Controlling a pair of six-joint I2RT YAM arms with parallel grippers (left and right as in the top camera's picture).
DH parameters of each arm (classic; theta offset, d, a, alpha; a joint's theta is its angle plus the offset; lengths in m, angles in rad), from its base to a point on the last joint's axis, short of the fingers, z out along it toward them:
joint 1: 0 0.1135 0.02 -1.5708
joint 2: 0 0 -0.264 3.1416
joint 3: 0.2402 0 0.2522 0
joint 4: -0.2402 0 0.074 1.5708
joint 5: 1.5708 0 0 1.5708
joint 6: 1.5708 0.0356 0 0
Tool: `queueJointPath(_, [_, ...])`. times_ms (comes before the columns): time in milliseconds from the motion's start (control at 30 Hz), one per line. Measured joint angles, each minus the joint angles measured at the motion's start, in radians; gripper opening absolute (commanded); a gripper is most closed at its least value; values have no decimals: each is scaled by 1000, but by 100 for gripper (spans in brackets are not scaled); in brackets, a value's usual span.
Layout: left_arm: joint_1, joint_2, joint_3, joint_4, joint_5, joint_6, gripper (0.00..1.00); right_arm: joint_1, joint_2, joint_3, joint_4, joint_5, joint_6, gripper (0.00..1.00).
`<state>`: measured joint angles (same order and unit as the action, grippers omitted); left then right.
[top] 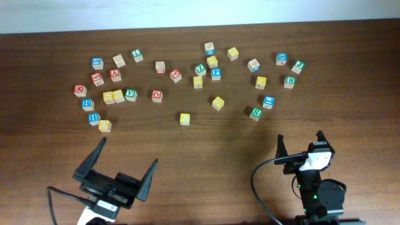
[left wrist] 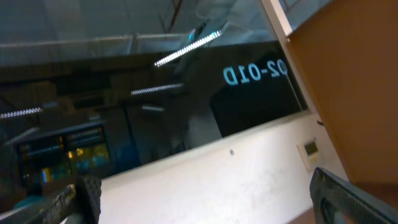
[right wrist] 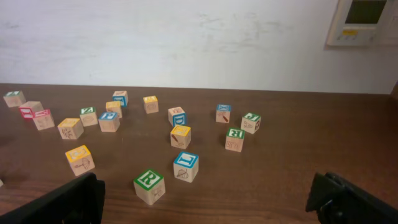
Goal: Spell out CVPR
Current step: 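Reach the left gripper over the yellow C block and grasp it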
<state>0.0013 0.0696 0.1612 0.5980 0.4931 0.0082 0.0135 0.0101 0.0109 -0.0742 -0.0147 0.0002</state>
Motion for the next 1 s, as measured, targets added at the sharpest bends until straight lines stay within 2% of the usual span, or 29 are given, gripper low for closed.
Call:
queueJointPath(100, [0,193,270,-210,-10,1,98,0,2,0,0,0,0,98])
queueJointPath(167, [1,437,592,-605,0,5,98,0,0,0,0,0,0,98])
queueJointPath(200, [1,515,692,-753,13,7,98,0,0,0,1,0,0,98])
queueJointPath(233, [1,674,868,-903,73,11,98,0,0,0,0,0,1,98])
queueJointPath(300, [0,829,948,-915,220,11,98,0,0,0,0,0,1,98])
queueJointPath(367, [0,913,1014,-959,267,-5,99,0,0,0,0,0,0,98])
queueJointPath(467, [0,1098,1344,-1456,121,-5,98,0,0,0,0,0,0,98])
queueJointPath(500, [0,1154,1427,-1527,80,-3,98,0,0,0,0,0,0,98])
queueJointPath(600, [0,1210,1446,-1600,78,-1,98,0,0,0,0,0,0,98])
queueJointPath(667, [-34,1236,1450,-1649,5,-36,98,0,0,0,0,0,0,98])
queueJointPath(767, [-218,1299,1453,-1736,-366,-138,98,0,0,0,0,0,0,98])
queueJointPath(867, [-243,1428,1453,-1771,-565,-233,98,0,0,0,0,0,1,98])
queueJointPath(1000, [-242,1550,1453,-1761,-572,-297,99,0,0,0,0,0,0,98])
